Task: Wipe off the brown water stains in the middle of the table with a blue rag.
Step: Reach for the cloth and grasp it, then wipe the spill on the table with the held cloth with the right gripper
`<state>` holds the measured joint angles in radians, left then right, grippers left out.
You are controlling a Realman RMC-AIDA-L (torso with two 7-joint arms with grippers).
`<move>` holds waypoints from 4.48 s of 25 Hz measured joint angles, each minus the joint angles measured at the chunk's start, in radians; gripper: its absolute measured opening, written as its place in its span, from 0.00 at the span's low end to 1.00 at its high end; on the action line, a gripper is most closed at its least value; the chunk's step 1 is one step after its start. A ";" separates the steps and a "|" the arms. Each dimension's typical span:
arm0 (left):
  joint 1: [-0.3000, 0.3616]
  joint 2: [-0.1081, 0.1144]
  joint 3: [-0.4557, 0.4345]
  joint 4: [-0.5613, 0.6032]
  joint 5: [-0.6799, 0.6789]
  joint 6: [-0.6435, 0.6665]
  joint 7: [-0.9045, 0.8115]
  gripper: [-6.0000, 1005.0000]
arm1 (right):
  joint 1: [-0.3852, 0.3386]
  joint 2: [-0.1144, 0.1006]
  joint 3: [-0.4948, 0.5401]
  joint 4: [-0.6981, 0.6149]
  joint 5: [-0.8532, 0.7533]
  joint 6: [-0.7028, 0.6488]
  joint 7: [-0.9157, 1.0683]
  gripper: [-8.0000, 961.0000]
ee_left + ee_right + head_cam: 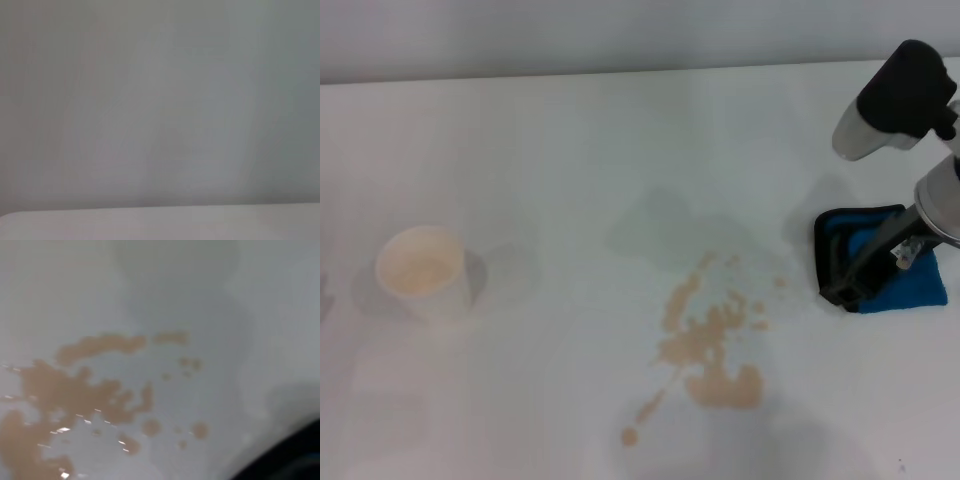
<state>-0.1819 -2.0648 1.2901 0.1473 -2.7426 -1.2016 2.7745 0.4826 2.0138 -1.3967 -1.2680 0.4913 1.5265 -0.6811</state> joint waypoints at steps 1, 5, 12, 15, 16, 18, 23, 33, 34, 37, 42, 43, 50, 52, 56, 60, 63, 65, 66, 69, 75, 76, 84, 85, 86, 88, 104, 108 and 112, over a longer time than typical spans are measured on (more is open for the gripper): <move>0.000 0.000 0.000 0.000 0.000 0.000 0.000 0.87 | 0.000 0.000 0.000 0.000 0.000 0.000 0.000 0.43; 0.000 0.000 0.000 0.000 0.002 0.001 0.000 0.87 | 0.004 0.000 -0.031 0.000 -0.034 -0.008 0.023 0.48; 0.000 0.002 -0.001 0.000 0.002 0.002 0.000 0.87 | 0.021 0.000 -0.046 0.027 -0.040 0.001 0.043 0.59; -0.001 0.002 -0.001 0.000 0.002 0.002 0.000 0.87 | 0.024 0.000 -0.060 0.034 -0.050 -0.005 0.055 0.61; -0.001 0.002 -0.001 0.000 0.002 0.002 0.000 0.87 | 0.025 0.000 -0.068 0.035 -0.058 -0.009 0.060 0.61; -0.001 0.001 -0.001 0.001 0.002 0.004 0.000 0.87 | 0.027 0.001 -0.077 0.036 -0.075 -0.015 0.070 0.61; -0.001 0.000 0.000 0.001 0.002 0.004 0.000 0.87 | 0.039 0.002 -0.085 0.064 -0.091 -0.020 0.082 0.61; -0.001 -0.001 0.000 0.000 0.001 0.005 0.000 0.87 | 0.053 0.002 -0.094 0.101 -0.092 -0.031 0.088 0.60; -0.001 0.000 0.000 0.000 0.001 0.005 0.000 0.87 | 0.053 0.002 -0.094 0.101 -0.092 -0.033 0.090 0.59; -0.001 0.000 0.000 -0.002 0.001 0.005 0.000 0.87 | 0.053 0.002 -0.090 0.101 -0.092 -0.040 0.094 0.55; -0.001 -0.001 -0.001 -0.003 0.001 0.005 0.000 0.87 | 0.055 0.001 -0.087 0.101 -0.091 -0.049 0.096 0.49; -0.001 -0.001 -0.001 -0.003 0.001 0.005 0.000 0.87 | 0.056 0.001 -0.087 0.101 -0.091 -0.051 0.096 0.48; -0.001 -0.002 0.000 -0.001 0.001 0.005 0.000 0.87 | 0.059 -0.001 -0.087 0.102 -0.094 -0.050 0.103 0.41; -0.001 -0.002 0.000 -0.001 0.001 0.005 0.000 0.87 | 0.058 0.000 -0.089 0.102 -0.101 -0.050 0.103 0.37; -0.001 -0.003 -0.002 -0.002 0.001 0.005 0.000 0.87 | 0.057 0.000 -0.091 0.102 -0.110 -0.054 0.105 0.29; -0.001 -0.003 -0.003 -0.004 0.001 0.005 0.000 0.87 | 0.058 0.000 -0.093 0.102 -0.129 -0.063 0.107 0.25; -0.001 -0.003 -0.005 -0.005 0.001 0.005 0.000 0.87 | 0.059 0.000 -0.094 0.102 -0.129 -0.067 0.102 0.21; -0.001 -0.003 -0.004 -0.006 0.001 0.005 0.000 0.87 | 0.060 0.001 -0.097 0.098 -0.124 -0.068 0.097 0.16; -0.001 -0.003 -0.004 -0.006 0.001 0.005 0.000 0.87 | 0.060 0.001 -0.103 0.095 -0.121 -0.068 0.095 0.13; -0.001 -0.003 -0.004 -0.005 0.001 0.005 0.000 0.87 | 0.067 0.002 -0.126 0.091 -0.102 -0.068 0.093 0.08; -0.001 -0.003 -0.006 -0.001 0.000 0.005 0.000 0.87 | 0.108 0.006 -0.191 0.101 -0.031 -0.082 0.092 0.07; -0.001 -0.003 -0.006 -0.001 0.000 0.005 0.000 0.87 | 0.116 0.007 -0.203 0.101 -0.022 -0.087 0.093 0.07; -0.004 -0.003 -0.001 0.001 0.000 0.003 0.000 0.87 | 0.201 0.013 -0.322 0.127 0.070 -0.126 0.111 0.07; -0.004 -0.003 -0.001 0.002 0.000 0.002 0.000 0.87 | 0.211 0.014 -0.338 0.129 0.083 -0.130 0.115 0.07; -0.004 -0.003 0.000 0.002 0.000 0.001 0.000 0.87 | 0.223 0.014 -0.363 0.134 0.096 -0.134 0.120 0.07; -0.004 -0.002 0.000 0.002 0.000 0.001 0.000 0.87 | 0.246 0.014 -0.411 0.143 0.117 -0.142 0.128 0.07; -0.024 -0.001 0.000 0.003 0.001 -0.002 0.000 0.87 | 0.280 0.014 -0.622 0.025 0.315 -0.031 0.161 0.07; -0.026 -0.002 0.000 0.003 0.003 -0.003 0.000 0.87 | 0.292 0.014 -0.681 0.009 0.335 -0.005 0.166 0.07; -0.028 -0.003 0.000 0.003 0.013 -0.003 0.000 0.87 | 0.302 0.014 -0.721 0.002 0.353 0.015 0.166 0.07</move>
<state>-0.2101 -2.0677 1.2900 0.1503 -2.7299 -1.2042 2.7749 0.7843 2.0279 -2.1175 -1.2660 0.8447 1.5418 -0.5150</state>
